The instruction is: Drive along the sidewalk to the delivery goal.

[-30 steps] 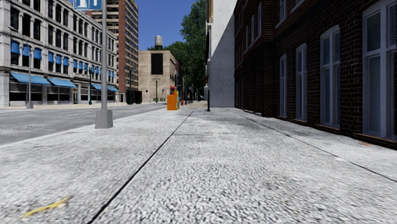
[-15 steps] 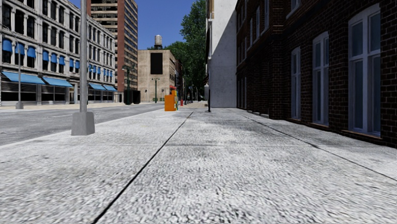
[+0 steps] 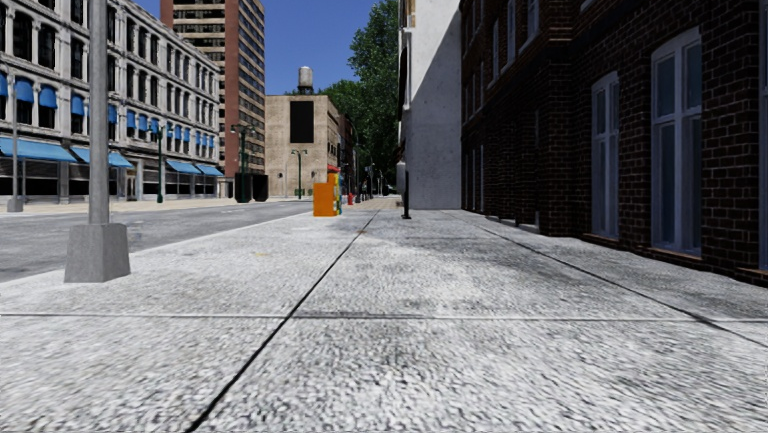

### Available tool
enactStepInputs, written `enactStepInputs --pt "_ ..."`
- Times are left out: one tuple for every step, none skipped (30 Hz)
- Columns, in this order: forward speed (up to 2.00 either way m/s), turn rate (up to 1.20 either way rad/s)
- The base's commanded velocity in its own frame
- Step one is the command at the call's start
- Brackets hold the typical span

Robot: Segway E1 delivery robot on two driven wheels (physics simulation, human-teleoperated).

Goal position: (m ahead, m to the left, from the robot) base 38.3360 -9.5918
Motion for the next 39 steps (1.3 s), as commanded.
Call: enactStepInputs --pt "2.00 0.00" --pt "2.00 0.00" --pt "2.00 0.00" --pt "2.00 0.00" --pt "2.00 0.00" --pt "2.00 0.00" --pt "2.00 0.00" --pt "2.00 0.00" --pt "2.00 0.00" --pt "2.00 0.00" --pt "2.00 0.00" --pt "2.00 0.00" --pt "2.00 0.00" --pt "2.00 0.00" --pt "2.00 0.00" --pt "2.00 0.00" --pt "2.00 0.00" --pt "2.00 0.00" --pt "2.00 0.00" --pt "2.00 0.00" --pt "2.00 0.00" --pt "2.00 0.00" --pt "2.00 0.00" --pt "2.00 0.00" --pt "2.00 0.00" --pt "2.00 0.00" --pt "2.00 0.00" --pt "2.00 0.00" --pt "2.00 0.00" --pt "2.00 0.00" --pt "2.00 0.00" --pt "2.00 0.00" --pt "2.00 0.00" --pt "2.00 0.00" --pt "2.00 0.00" --pt "2.00 0.00" --pt "2.00 0.00" --pt "2.00 0.00" --pt "2.00 0.00"
